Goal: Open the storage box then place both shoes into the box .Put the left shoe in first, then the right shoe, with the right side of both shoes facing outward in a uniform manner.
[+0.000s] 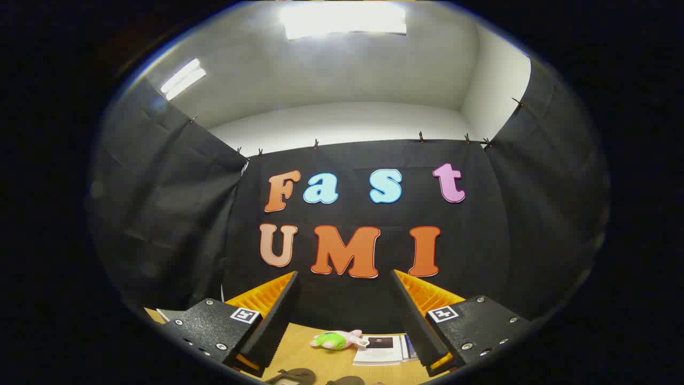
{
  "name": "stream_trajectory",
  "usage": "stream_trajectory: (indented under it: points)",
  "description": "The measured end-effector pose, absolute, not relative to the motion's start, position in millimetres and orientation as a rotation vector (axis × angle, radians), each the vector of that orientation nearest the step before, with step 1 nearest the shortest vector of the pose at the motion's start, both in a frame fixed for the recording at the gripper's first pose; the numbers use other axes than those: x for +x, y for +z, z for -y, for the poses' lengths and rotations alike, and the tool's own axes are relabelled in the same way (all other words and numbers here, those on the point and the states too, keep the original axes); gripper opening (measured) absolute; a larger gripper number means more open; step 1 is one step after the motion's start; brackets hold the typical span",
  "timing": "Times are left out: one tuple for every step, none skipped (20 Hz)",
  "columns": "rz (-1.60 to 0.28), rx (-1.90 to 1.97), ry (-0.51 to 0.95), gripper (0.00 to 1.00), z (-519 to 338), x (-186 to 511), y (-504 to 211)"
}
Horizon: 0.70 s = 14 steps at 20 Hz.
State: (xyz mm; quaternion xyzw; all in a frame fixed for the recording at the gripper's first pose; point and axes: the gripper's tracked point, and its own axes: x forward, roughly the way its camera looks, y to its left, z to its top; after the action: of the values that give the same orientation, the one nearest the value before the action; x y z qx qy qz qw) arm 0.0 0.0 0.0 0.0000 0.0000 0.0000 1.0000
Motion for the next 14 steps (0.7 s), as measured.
stream_trajectory:
  points:
    - [-0.004,0.0,-0.004,0.98,1,1,-1]
    - [-0.008,-0.001,-0.007,0.98,2,2,-2]
    - [-0.013,0.004,-0.008,0.98,1,3,-3]
    - [-0.017,0.012,-0.005,0.98,-1,4,-4]
    - [-0.023,0.023,0.001,0.98,-3,5,-4]
    - [-0.028,0.034,0.009,0.98,-6,5,-4]
    - [-0.03,0.042,0.016,0.98,-8,5,-4]
    - [-0.03,0.046,0.018,0.98,-9,5,-2]
    - [-0.026,0.042,0.02,0.98,-11,5,0]
    - [-0.023,0.038,0.018,0.98,-12,4,1]
    - [-0.022,0.035,0.02,0.98,-14,5,2]
    - [-0.022,0.037,0.025,0.98,-19,4,2]
    - [-0.025,0.044,0.033,0.98,-24,5,1]
    - [-0.032,0.056,0.046,0.98,-30,6,-1]
